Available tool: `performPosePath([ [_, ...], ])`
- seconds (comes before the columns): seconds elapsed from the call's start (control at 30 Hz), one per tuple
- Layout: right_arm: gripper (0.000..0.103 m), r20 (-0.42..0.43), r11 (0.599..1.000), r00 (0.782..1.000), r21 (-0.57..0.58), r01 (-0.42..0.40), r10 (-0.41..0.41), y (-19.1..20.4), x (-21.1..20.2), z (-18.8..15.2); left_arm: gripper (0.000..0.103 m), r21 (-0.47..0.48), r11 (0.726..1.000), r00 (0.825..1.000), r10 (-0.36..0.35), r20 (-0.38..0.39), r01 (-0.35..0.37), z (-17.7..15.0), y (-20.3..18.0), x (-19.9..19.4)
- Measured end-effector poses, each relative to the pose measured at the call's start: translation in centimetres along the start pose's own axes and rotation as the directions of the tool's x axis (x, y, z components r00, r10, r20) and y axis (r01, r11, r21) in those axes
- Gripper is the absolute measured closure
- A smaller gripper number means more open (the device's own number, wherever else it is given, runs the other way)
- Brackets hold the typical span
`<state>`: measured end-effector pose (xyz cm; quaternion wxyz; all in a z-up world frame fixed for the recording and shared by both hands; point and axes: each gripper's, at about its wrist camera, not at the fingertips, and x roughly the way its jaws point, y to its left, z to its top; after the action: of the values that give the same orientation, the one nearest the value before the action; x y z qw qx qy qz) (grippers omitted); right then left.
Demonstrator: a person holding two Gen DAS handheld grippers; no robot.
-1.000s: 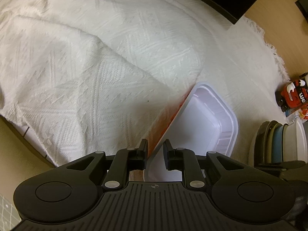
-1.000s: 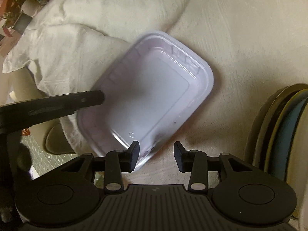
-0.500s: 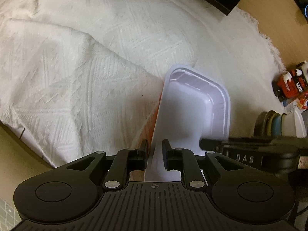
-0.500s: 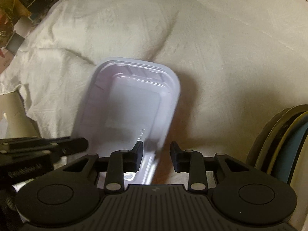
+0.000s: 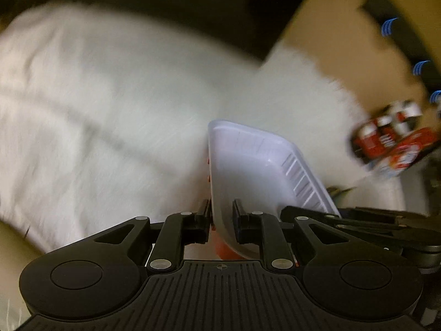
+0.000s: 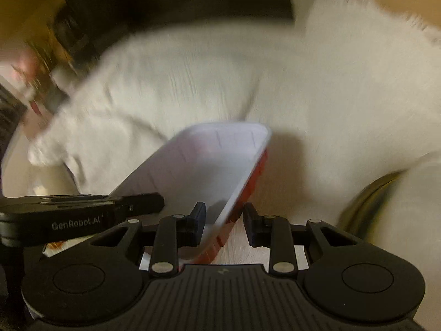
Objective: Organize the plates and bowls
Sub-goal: 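Lift the lavender tray with both grippers toward the bowl stack, then carry the lavender tray with both grippers over the bowl stack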
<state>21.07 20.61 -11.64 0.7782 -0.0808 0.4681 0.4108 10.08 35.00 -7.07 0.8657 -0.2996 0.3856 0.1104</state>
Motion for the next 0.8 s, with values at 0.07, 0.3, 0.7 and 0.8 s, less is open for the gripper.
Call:
performPosePath([
  [0.07,0.073,0.070,1.000,0.997,0.019,-0.015,0.014,-1.2,-3.2,0.4,0.084,0.039,0.998,0.998,-0.056,0.030,0.055,0.9,-2.5,-1.1],
  [0.3,0.073,0.278,0.997,0.957,0.042,0.067,-0.077,-5.7,-13.0,-0.9,0.084,0.239,0.949,0.979,-0.200,-0.043,0.204,1.6,-11.5,-0.6],
  [0.7,0.073,0.179,0.962,0.962,0.218,0.167,-0.207,-12.9,-12.5,-7.1,0.087,0.326,0.908,0.935,-0.156,-0.318,0.262,-2.2,-16.2,7.4],
  [0.8,0.072,0.172,0.962,0.966,0.229,0.149,-0.191,-13.5,-12.2,-7.3,0.087,0.320,0.914,0.938,-0.144,-0.316,0.248,-1.5,-15.8,7.8],
])
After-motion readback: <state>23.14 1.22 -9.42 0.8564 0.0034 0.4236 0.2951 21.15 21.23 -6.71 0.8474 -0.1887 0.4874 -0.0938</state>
